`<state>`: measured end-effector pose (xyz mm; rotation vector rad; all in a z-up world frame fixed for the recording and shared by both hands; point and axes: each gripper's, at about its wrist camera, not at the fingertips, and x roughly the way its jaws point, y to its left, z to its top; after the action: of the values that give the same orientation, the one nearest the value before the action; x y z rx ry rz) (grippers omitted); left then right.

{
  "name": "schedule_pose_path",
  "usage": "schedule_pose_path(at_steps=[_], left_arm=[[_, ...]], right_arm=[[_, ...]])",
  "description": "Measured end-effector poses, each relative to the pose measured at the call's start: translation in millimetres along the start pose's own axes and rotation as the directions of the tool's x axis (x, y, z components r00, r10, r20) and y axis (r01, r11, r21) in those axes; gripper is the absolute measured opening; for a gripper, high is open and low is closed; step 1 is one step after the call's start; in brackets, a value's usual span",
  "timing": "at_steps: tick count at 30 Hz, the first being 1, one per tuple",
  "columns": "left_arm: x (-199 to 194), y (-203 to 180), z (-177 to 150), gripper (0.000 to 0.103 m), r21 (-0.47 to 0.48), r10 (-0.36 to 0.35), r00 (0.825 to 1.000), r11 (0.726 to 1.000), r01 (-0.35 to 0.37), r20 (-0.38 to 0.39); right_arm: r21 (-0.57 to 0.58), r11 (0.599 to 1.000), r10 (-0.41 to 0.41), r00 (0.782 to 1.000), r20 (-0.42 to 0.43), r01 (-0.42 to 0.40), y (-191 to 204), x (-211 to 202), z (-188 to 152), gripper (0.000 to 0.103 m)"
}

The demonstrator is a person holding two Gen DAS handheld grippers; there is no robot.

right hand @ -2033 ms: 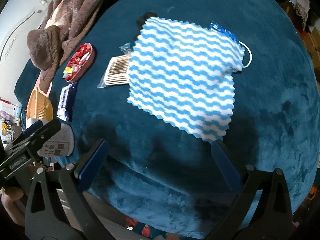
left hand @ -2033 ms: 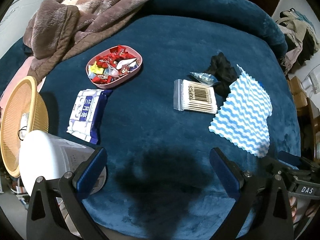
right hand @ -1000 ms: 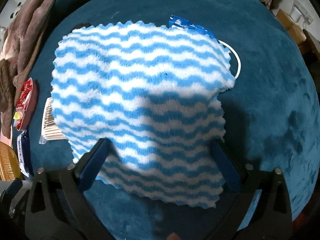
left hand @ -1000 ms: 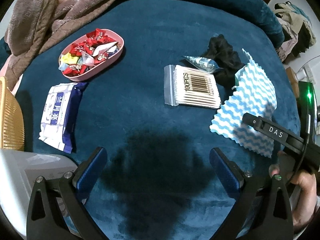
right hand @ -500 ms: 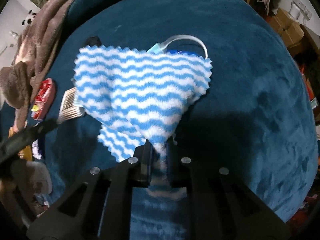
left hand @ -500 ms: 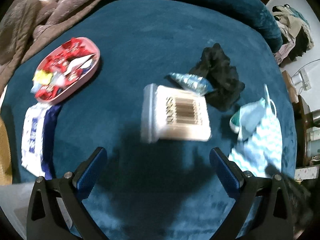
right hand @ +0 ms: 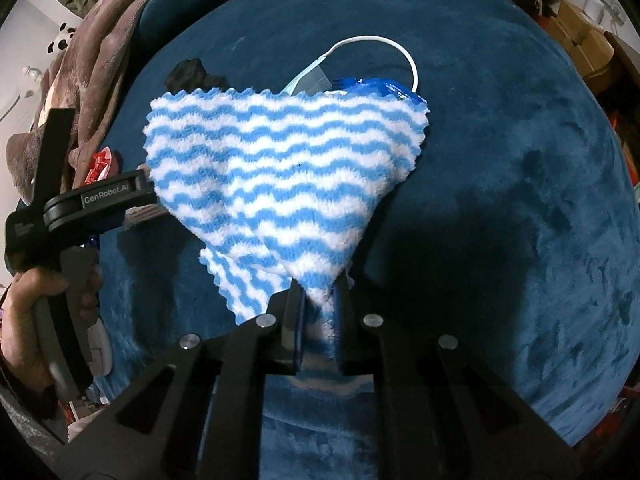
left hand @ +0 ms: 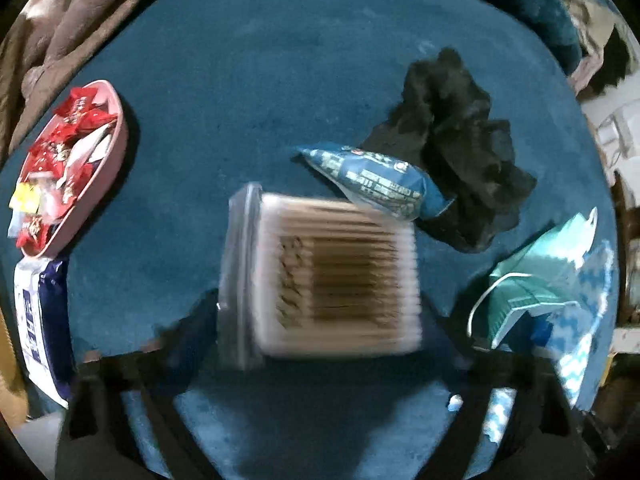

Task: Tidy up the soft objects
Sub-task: 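Grasp the clear cotton swab bag with the left gripper while the right gripper lifts the cloth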

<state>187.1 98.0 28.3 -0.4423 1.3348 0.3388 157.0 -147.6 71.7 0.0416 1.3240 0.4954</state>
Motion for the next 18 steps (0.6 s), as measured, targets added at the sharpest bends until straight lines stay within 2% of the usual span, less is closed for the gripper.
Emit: schedule_pose_path(at_steps=[3, 6, 12, 18], left_arm=[[-8, 6, -5, 0.073, -0.018, -0.007, 0.999, 1.000, 0.008, 0.037], [-16, 9, -16, 0.073, -0.014, -0.025, 0.999, 1.000, 0.025, 0.034], [-36, 16, -63, 0.073, -0.034, -0.052, 0.998, 0.998, 0.053, 0.043], [-35, 21, -115, 0.074, -0.088, -0.065, 0.998, 0.994, 0.066, 0.020]], right_arm=[[-0.007, 1.000, 0.002, 1.000, 0.003, -0.002, 3, 0, 0, 0.012], [-0.022, 1.000, 0.014, 1.000, 0.012, -0.014, 8, -3, 0, 0.012], [-0.094, 0.992, 0.081, 0.997, 0.011, -0.079, 29, -17, -11, 0.012], [-0.130, 0.971, 0.187, 0.977, -0.099, -0.199, 46, -8, -43, 0.015]])
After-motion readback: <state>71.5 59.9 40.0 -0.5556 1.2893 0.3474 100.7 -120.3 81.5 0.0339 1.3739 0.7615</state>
